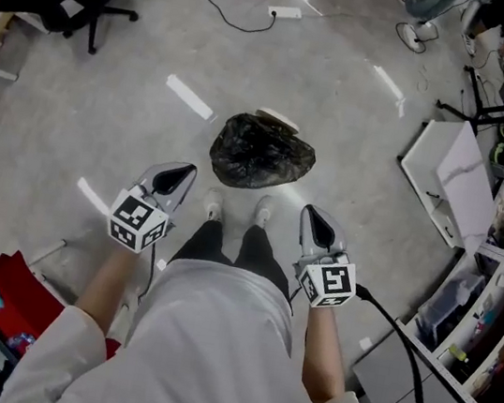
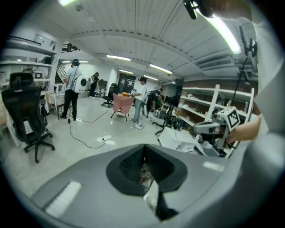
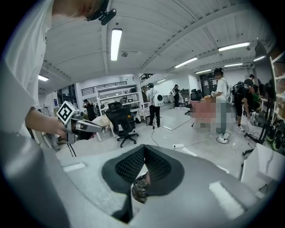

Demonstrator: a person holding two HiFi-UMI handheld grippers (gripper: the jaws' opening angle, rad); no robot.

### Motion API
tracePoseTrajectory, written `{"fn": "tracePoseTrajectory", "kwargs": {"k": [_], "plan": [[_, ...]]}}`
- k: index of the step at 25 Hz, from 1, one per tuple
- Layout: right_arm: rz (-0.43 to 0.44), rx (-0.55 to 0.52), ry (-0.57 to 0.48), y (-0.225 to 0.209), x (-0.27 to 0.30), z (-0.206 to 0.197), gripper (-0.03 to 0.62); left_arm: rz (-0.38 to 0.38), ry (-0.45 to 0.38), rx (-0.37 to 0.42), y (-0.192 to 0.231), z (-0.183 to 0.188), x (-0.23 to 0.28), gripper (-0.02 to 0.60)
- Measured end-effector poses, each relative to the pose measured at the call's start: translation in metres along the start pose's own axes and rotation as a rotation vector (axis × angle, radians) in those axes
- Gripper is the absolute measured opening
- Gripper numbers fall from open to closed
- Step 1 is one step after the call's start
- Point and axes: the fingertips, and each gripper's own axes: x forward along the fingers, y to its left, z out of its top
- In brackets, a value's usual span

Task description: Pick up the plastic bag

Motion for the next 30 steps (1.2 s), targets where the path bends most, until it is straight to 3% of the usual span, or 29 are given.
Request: {"fn": "tracePoseTrajectory", "kwargs": {"k": [8,13,21,28,30], "plan": [[0.034,-0.012,0.088,-0.055,0.038,-0.047,0.002,0.073,0.058,-0.046,0.008,-0.035,0.061,0.005],[0.036,0.008,0.155,-0.080,0.075,-0.095,0.002,0.130,0.108,-0.075,0.040,-0.080,0.099,0.005],[0.023,0.055,0.302,-0.120,0.136,-0.209,0.002,0.168,0.252,-0.159,0.095,-0.197,0.172,0.005],[0.014,0.114,0.413,-0.144,0.186,-0.310,0.002,0.185,0.402,-0.303,0.150,-0.315,0.229,0.006],[0.003,0.131,0.438,-0.154,0.203,-0.339,0.002,0.166,0.441,-0.358,0.166,-0.343,0.247,0.048]]}}
